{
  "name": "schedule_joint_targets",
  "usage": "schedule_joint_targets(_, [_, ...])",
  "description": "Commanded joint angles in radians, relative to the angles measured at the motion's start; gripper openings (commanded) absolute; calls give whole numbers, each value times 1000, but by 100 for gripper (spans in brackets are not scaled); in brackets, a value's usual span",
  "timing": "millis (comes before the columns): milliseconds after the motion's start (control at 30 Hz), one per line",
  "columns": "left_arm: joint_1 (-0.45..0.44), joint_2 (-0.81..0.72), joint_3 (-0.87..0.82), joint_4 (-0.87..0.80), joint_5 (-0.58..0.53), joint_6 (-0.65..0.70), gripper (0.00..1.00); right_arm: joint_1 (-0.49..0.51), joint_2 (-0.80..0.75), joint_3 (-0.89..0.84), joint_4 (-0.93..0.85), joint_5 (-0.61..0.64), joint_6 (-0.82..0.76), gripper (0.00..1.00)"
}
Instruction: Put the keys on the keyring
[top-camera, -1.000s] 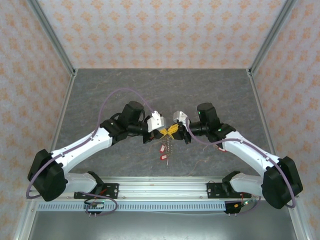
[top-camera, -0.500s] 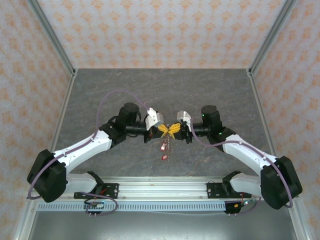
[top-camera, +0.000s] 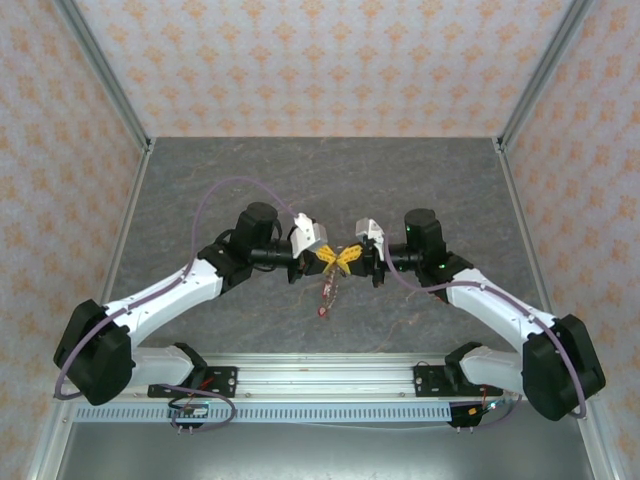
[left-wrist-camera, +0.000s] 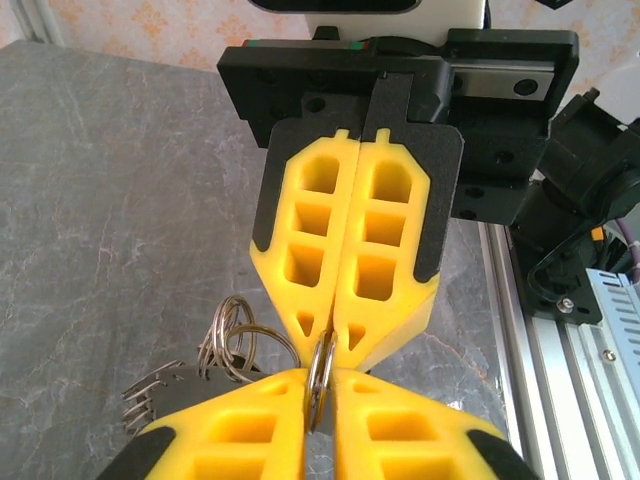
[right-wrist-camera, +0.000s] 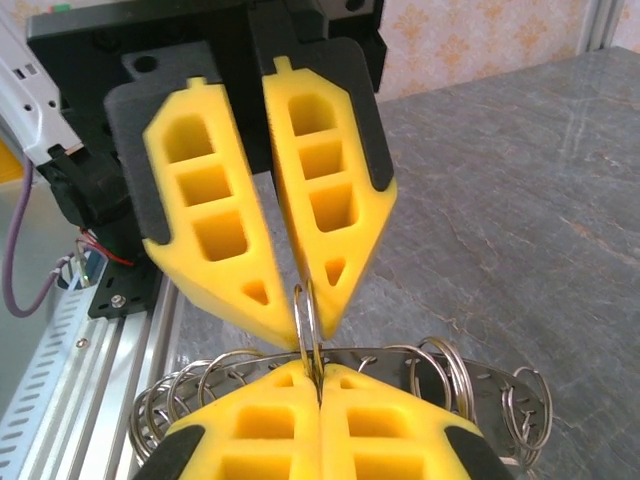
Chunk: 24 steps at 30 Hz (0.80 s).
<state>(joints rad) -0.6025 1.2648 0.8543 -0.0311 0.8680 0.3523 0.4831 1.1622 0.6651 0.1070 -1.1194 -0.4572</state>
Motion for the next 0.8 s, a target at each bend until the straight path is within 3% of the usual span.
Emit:
schedule_joint_targets(0, [-17, -12, 78, -159, -34, 116, 17, 20, -17, 75, -118, 34, -82, 0])
schedule_joint_targets(333, [-55, 60, 172, -345, -99, 221, 16, 60, -18, 142, -220, 90, -141, 0])
schedule_joint_targets(767, [-57, 59, 173, -357, -126, 231, 16, 66, -18, 156, -256, 90, -164, 0])
